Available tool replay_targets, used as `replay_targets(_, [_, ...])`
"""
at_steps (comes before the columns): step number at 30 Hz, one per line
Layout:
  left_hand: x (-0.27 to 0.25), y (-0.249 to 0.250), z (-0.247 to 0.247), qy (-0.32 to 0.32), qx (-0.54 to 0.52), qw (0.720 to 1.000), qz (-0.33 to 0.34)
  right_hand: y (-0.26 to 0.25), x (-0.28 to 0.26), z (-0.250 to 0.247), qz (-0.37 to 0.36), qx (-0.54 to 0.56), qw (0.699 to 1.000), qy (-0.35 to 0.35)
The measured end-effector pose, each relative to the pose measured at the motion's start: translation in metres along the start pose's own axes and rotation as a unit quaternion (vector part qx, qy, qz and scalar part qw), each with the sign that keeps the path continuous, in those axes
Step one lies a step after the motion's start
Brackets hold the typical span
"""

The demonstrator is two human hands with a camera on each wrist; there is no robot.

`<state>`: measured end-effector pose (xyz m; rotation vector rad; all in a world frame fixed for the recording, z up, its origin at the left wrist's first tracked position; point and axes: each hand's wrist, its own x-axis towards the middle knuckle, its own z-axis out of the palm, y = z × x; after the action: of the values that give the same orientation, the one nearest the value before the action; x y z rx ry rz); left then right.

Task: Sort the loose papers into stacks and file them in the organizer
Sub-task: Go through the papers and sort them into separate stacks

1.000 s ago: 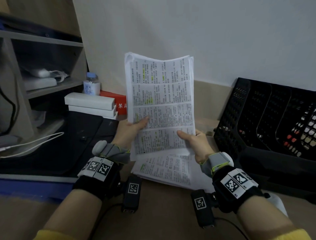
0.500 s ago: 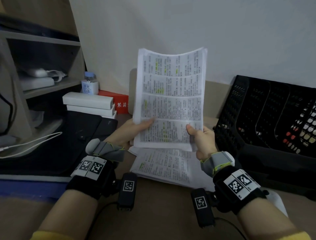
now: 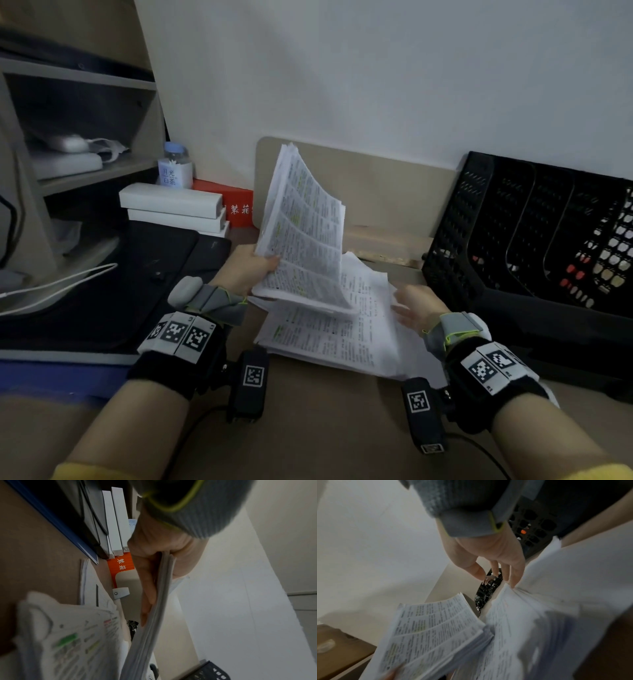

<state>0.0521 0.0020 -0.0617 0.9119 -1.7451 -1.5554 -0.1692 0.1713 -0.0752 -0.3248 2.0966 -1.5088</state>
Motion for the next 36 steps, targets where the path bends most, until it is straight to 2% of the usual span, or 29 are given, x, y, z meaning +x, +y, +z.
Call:
replay_targets(9, [0.008,-0.012,-0.003,0.001,0.059,0.998,-0.030,0.007,0.006,-0.001,0.055,-0.015,0.998,-0.006])
replay_targets(12, [0.007,-0.011,-0.002,0.001,0.061,0.998,-0.026,0.008,0.003,0.001,0.049,-0.064,0.996,-0.031])
replay_targets(16, [0.006,-0.009,-0.001,0.005,0.060,0.998,-0.028,0.009,0.003,0.006,0.000,-0.190,0.980,-0.062])
replay_targets(20, [0.003,-0.004,-0.002,0.008,0.037,0.999,-0.023,0.007,-0.002,0.005,-0.033,-0.231,0.972,-0.037])
replay_targets(28, [0.004,0.003,-0.006,0.048,-0.022,0.998,0.022,0.013,0.001,0.003,-0.125,-0.194,0.973,-0.020])
replay_targets(33, [0.005,0.007,-0.005,0.088,-0.092,0.991,0.051,0.013,0.005,0.001,-0.153,-0.226,0.960,0.064])
replay_targets(36, [0.005,0.010,-0.007,0.106,-0.135,0.984,0.049,0.012,0.007,0.003,-0.137,-0.226,0.961,0.082])
